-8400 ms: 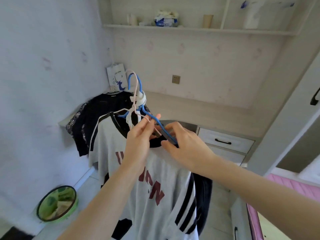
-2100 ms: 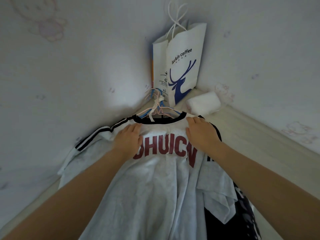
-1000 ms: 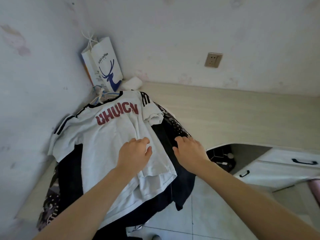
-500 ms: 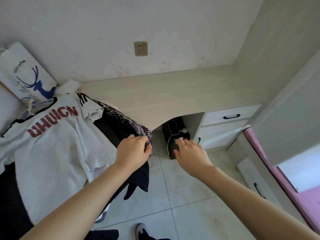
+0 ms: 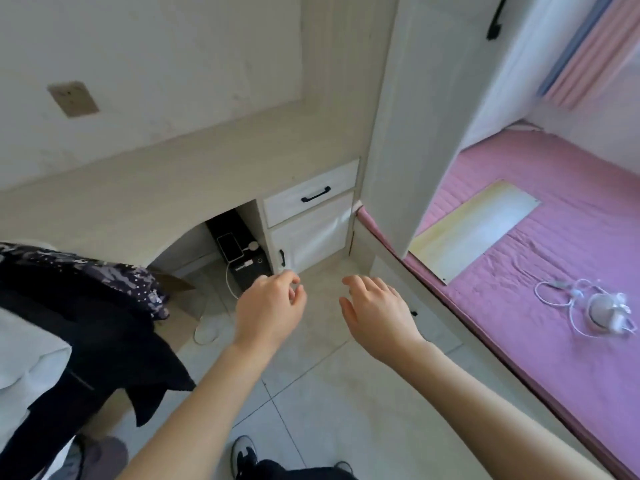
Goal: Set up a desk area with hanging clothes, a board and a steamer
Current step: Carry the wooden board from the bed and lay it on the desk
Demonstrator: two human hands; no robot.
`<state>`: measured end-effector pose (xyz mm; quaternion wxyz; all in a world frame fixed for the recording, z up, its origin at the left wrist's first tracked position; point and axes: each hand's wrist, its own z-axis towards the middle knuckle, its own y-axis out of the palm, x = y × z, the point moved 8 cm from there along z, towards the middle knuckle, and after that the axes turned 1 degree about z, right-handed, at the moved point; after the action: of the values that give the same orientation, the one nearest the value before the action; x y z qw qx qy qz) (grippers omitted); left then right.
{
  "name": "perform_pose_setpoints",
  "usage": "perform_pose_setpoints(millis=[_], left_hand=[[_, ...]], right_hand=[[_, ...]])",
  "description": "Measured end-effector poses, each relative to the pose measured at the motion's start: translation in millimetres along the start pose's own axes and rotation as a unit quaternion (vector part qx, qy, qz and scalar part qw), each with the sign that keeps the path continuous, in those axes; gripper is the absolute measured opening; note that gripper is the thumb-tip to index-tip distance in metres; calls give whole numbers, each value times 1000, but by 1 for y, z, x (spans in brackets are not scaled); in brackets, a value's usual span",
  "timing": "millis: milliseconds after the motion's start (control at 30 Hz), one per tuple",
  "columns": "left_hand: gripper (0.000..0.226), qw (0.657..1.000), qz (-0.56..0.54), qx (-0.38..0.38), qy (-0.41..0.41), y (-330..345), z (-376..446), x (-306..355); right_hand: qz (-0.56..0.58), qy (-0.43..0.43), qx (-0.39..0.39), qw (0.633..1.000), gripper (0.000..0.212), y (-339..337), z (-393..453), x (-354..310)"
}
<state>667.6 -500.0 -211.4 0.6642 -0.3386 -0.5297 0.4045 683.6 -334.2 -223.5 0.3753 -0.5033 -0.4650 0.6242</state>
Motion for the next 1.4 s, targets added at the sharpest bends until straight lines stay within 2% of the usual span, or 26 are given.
perform_pose_setpoints(millis=[133,433,800,967,1233,1400], left_hand=[[11,999,-27,-2,40,28,3,61],[11,989,-36,-76,124,99,33,151],[16,982,-7,-134,132,212,125,234],[19,971,-6,-183,155,268,169,278],[21,946,21,-254,199,351,212,335],[21,933,56,-300,193,411,239,357]], right_hand=[[15,68,13,998,35,-21,-28,62],[52,194,22,979,29,-36,-53,174],[65,313,17,947,28,-42,-21,324],[109,384,23,917,29,-42,-3,395],[128,429,-1,894,30,-29,16,478],[136,440,-30,887,31,-14,37,537]])
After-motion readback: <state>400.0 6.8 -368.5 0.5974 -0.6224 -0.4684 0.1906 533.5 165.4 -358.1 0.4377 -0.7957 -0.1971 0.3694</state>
